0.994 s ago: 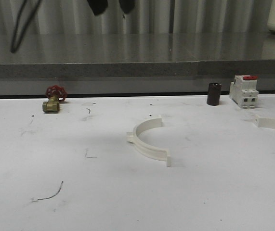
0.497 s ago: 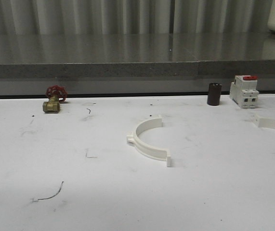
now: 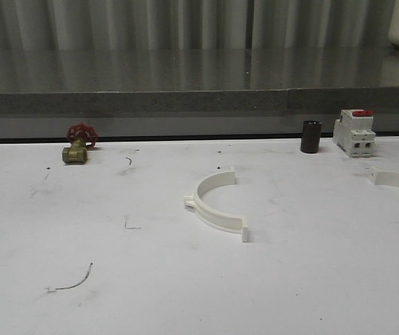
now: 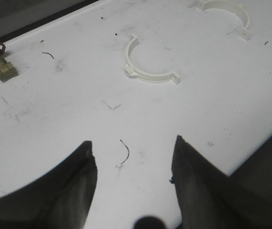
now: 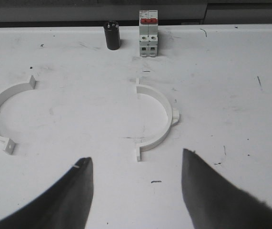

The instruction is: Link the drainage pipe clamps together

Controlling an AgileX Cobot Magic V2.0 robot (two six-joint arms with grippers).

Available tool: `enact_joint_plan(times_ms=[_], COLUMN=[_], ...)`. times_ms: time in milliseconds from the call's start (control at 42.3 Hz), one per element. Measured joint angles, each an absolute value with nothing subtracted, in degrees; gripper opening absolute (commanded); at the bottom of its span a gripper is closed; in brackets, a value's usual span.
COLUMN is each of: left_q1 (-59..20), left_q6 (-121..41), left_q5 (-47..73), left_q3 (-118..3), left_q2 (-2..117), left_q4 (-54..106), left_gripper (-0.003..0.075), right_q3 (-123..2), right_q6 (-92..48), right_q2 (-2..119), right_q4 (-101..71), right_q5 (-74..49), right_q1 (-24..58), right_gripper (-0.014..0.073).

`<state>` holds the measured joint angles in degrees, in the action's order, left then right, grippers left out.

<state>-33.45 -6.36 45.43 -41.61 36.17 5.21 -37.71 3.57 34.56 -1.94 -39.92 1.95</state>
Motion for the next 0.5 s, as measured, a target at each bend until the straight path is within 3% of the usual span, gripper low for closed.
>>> enact_joint_plan(times_ms=[497], left_q1=[-33.5], left_q6=[-6.4], left_q5=[45.3], left_q3=[-36.9], left_q2=[30.5], left_q4=[5.2], left_gripper=[0.0357], right_q3=[-37.7], right_q6=[3.6], right_q2=[34.6], right_q4=[-1.9], right_q5=[-39.9], right_q1=[2.0], right_gripper=[0.0444])
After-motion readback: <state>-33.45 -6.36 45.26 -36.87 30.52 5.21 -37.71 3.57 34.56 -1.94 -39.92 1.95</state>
